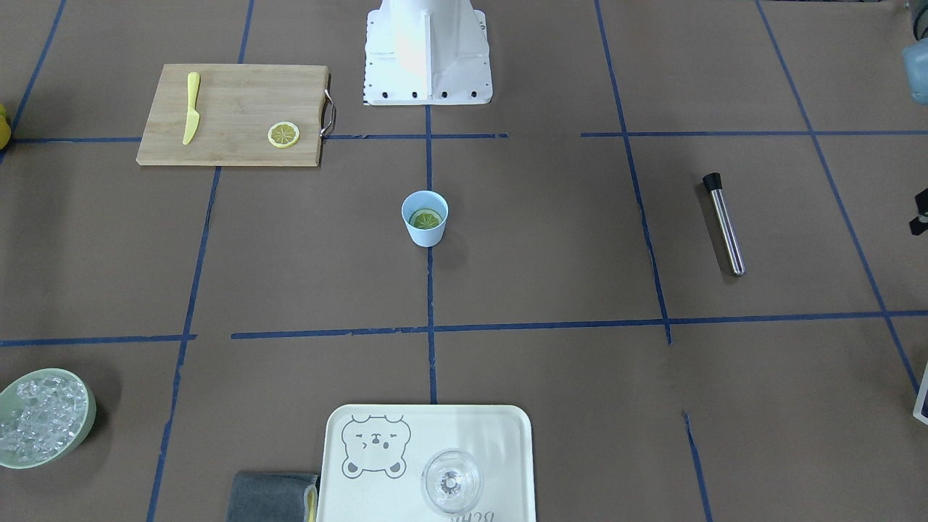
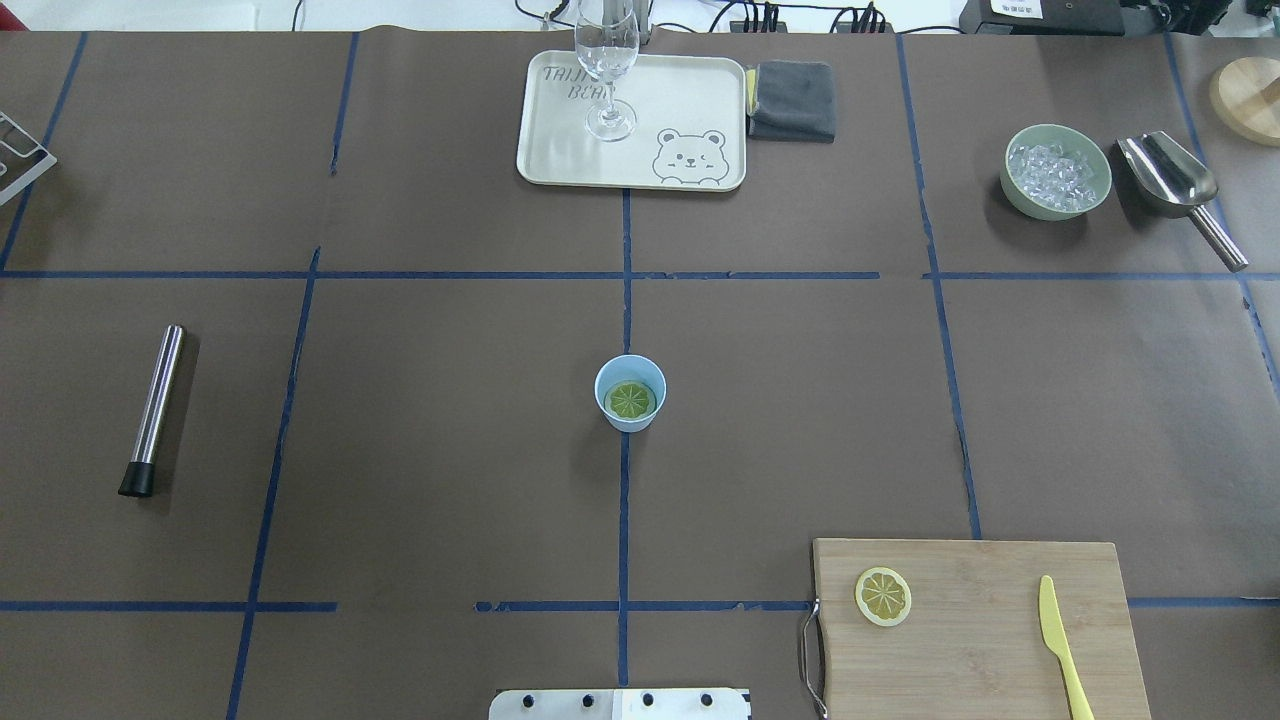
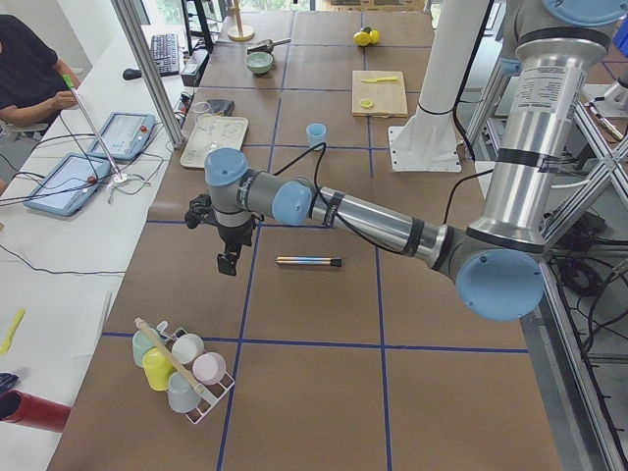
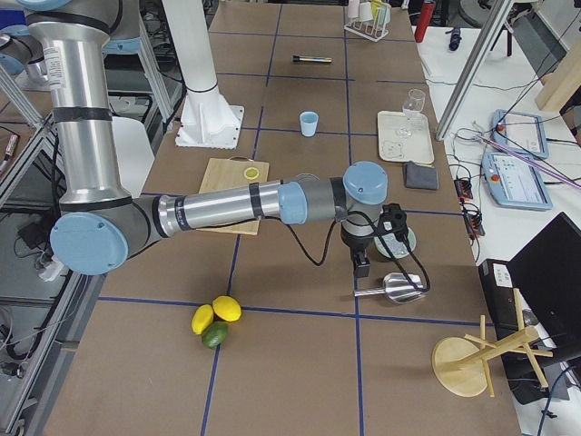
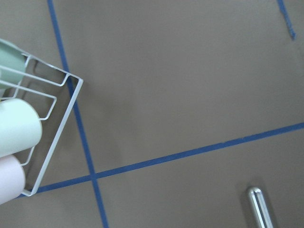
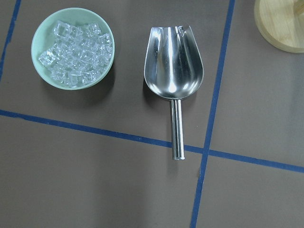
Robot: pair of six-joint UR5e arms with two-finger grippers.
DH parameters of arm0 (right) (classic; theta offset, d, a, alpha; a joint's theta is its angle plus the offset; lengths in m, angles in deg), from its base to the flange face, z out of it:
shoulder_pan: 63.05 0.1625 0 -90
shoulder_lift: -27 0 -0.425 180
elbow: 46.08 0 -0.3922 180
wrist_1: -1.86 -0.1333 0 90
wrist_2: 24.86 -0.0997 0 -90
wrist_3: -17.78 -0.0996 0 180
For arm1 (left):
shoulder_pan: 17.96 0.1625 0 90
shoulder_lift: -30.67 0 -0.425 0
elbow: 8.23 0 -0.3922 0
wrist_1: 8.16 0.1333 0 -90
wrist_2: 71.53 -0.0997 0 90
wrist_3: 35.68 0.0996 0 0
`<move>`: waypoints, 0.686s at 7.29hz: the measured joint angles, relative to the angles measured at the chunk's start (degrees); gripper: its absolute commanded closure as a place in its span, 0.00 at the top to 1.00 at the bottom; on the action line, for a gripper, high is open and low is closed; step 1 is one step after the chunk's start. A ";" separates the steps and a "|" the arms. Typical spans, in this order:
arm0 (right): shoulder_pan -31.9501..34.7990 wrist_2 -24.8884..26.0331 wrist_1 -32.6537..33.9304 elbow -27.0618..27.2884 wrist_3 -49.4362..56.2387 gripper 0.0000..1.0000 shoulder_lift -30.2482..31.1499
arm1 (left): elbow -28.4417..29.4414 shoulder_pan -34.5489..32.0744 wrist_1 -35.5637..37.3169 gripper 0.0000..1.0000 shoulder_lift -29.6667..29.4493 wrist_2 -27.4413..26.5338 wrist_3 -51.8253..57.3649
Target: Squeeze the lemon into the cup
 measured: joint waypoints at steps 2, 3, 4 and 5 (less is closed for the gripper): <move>0.00 -0.05 -0.02 -0.12 -0.01 1.00 0.05 | -0.17 -3.23 0.05 1.00 4.45 -0.08 4.88; 0.00 -0.06 -0.05 -0.14 0.02 1.00 0.05 | -0.02 -3.68 0.06 1.00 5.61 -0.06 5.37; 0.00 -0.06 -0.06 -0.14 0.04 1.00 0.06 | 0.29 -3.81 0.06 1.00 6.12 0.00 5.54; 0.00 -0.07 -0.07 -0.17 0.05 1.00 0.06 | 0.47 -3.85 0.02 1.00 6.32 0.02 5.67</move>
